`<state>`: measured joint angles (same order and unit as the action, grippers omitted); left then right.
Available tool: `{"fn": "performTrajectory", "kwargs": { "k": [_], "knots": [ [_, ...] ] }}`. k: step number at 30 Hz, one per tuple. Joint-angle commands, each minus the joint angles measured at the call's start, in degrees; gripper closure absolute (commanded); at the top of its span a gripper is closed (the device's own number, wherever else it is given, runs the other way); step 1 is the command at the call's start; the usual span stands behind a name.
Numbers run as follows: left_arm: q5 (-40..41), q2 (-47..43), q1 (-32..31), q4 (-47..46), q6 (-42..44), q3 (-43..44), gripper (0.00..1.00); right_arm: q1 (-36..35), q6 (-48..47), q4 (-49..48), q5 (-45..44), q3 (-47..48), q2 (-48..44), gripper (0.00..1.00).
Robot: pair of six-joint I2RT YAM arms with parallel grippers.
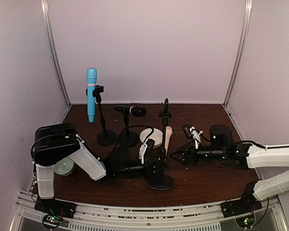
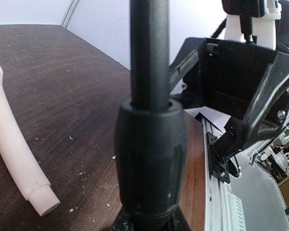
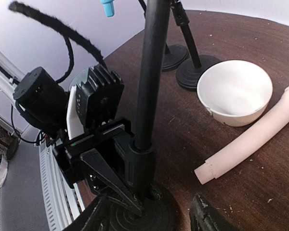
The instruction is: Attach the microphones to the stand
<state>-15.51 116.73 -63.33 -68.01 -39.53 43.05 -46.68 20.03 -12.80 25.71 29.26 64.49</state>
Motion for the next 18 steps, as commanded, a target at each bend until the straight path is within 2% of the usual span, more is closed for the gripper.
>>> {"fn": "performTrajectory", "kwargs": {
  "k": [1, 7, 18],
  "knots": [
    [-2.20, -0.58, 0.40, -2.51, 0.90, 0.40, 1.00, 0.48, -3.29, -9.52, 6.23, 0.50, 5.34, 0.42],
    [-3.10, -0.68, 0.40, -1.72, 0.99, 0.89, 1.00, 0.49, -2.56, -17.46, 11.15, 1.90, 11.08, 0.44],
    [-2.99, -0.99, 0.40, -0.24, 1.48, 1.37, 1.00, -0.29, 1.47, -20.72, 8.54, 1.87, 12.39, 0.73]
  ]
}}
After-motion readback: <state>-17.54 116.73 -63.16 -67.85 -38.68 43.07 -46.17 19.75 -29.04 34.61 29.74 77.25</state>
